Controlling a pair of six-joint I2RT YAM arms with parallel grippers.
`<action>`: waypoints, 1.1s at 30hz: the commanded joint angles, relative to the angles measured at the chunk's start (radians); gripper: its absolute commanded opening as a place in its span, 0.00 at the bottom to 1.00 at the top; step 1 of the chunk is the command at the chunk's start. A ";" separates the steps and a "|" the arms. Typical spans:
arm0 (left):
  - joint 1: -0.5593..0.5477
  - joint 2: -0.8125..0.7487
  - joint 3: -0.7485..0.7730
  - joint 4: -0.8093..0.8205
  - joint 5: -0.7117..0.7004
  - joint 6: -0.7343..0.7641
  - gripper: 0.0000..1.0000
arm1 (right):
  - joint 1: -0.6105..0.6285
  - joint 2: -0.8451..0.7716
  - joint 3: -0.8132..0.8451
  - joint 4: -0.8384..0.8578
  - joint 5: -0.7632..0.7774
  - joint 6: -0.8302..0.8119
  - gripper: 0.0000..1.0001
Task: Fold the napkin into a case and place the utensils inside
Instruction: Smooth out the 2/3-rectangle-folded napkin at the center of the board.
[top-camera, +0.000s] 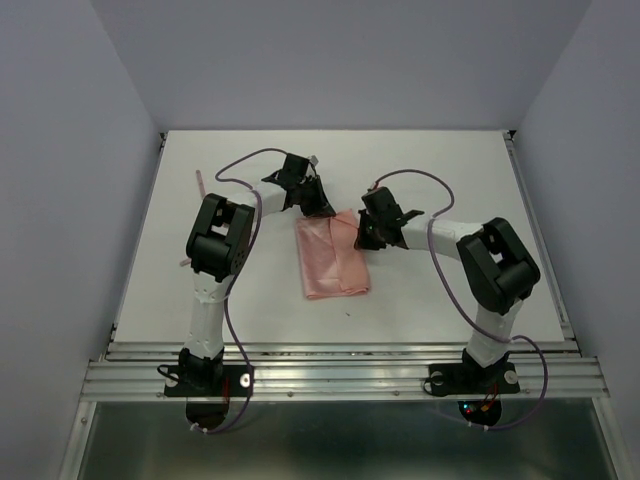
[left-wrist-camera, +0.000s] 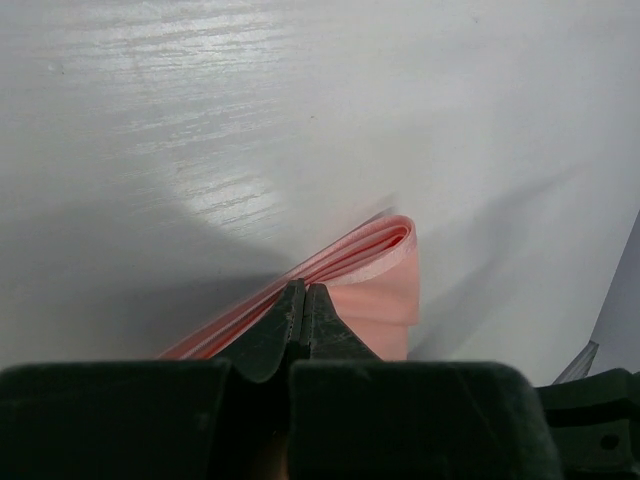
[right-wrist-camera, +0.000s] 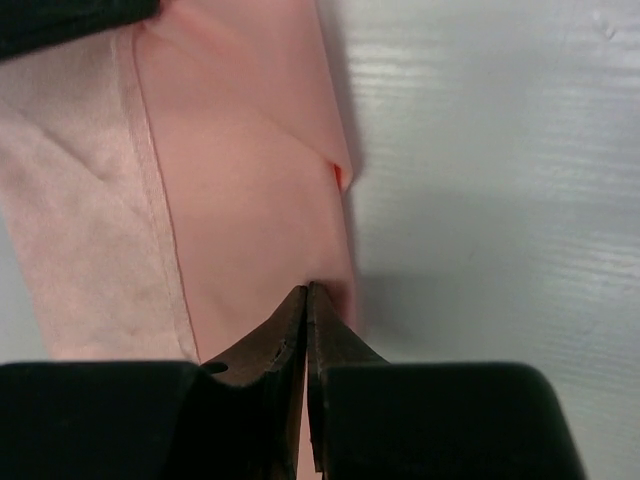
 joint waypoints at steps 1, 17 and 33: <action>0.002 -0.004 0.027 -0.013 -0.010 0.011 0.00 | 0.042 -0.073 -0.070 -0.009 0.003 0.020 0.08; 0.002 -0.007 0.013 -0.006 -0.014 0.003 0.00 | 0.168 -0.266 -0.245 -0.063 0.038 0.089 0.08; 0.002 -0.018 0.006 -0.004 -0.014 0.008 0.00 | 0.197 -0.393 -0.289 -0.120 0.210 0.149 0.08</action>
